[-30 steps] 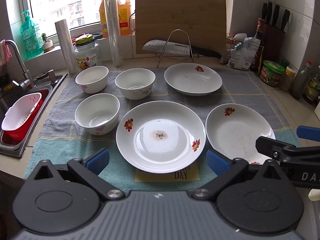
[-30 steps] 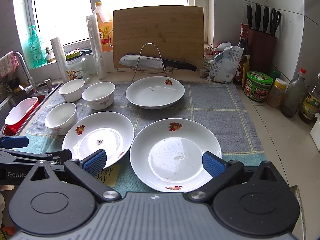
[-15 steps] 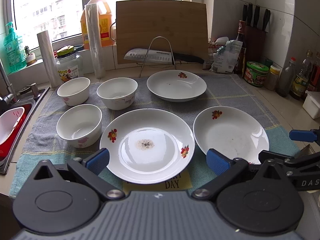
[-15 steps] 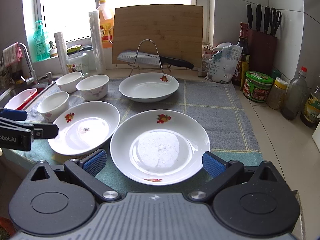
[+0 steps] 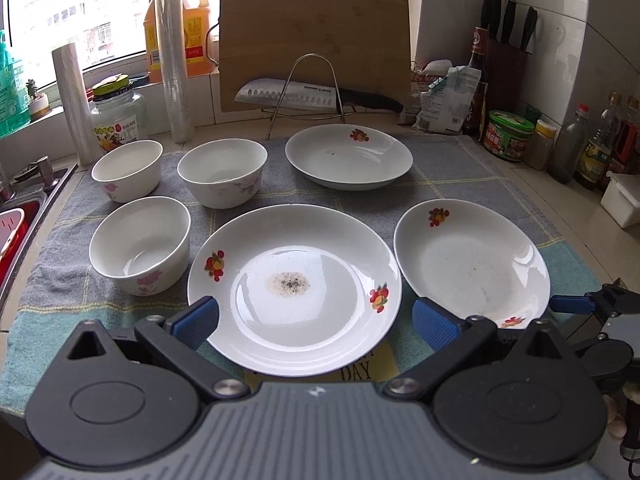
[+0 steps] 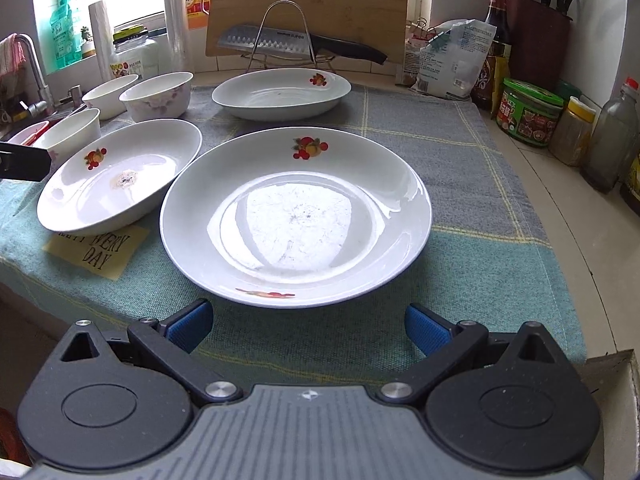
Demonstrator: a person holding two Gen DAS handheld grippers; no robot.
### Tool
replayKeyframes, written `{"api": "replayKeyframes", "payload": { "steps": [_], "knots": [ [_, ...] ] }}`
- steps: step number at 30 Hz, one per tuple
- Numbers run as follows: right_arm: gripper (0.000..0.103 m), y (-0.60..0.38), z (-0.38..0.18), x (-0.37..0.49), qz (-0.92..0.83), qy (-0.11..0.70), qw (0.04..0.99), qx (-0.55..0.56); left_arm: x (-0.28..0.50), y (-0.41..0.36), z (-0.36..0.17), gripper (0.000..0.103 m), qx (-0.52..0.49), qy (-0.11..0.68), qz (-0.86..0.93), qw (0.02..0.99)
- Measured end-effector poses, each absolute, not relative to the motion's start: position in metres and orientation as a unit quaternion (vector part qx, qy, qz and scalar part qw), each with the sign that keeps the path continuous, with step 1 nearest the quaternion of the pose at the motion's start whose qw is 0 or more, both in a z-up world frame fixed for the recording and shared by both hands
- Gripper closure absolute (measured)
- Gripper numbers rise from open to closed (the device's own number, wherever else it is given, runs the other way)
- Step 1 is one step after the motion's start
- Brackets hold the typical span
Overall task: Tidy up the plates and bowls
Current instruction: 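Move the left tool toward the rim of the deep fruit-print plate, then close the left tool on the deep plate's rim and lift it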
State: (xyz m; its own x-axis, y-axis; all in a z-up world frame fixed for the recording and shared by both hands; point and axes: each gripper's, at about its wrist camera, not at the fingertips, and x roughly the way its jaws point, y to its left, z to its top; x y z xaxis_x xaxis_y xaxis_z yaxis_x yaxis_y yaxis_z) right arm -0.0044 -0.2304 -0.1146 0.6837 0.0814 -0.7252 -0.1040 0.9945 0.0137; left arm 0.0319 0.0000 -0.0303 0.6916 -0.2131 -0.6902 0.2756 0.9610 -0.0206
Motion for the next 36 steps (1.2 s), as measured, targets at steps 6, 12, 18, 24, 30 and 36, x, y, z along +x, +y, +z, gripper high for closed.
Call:
{"api": "replayKeyframes", "payload": {
  "steps": [6,12,18,24,30,36],
  "knots": [
    [0.000,-0.229,-0.122,0.009,0.057,0.390,0.919,-0.021,0.052,-0.006,-0.033,0.001,0.068,0.379,-0.159,0.909],
    [0.000,-0.227,-0.127,0.009,0.065,0.364,0.928,-0.038,0.073,-0.017,-0.033,0.001,0.088,0.371,-0.205,0.901],
    [0.000,-0.229,-0.129,0.004,0.074,0.349,0.933,-0.042,0.096,-0.042,-0.034,0.001,0.097,0.377,-0.263,0.883],
    [0.000,-0.237,-0.128,0.007,0.112,0.348,0.929,-0.054,0.121,-0.073,-0.030,0.001,0.099,0.376,-0.300,0.871],
    [0.000,-0.242,-0.130,0.007,0.142,0.340,0.927,-0.065,0.140,-0.098,-0.033,0.001,0.107,0.400,-0.302,0.859],
    [0.000,-0.244,-0.131,0.006,0.152,0.335,0.928,-0.067,0.157,-0.119,-0.045,0.001,0.124,0.439,-0.319,0.831]
  ]
}}
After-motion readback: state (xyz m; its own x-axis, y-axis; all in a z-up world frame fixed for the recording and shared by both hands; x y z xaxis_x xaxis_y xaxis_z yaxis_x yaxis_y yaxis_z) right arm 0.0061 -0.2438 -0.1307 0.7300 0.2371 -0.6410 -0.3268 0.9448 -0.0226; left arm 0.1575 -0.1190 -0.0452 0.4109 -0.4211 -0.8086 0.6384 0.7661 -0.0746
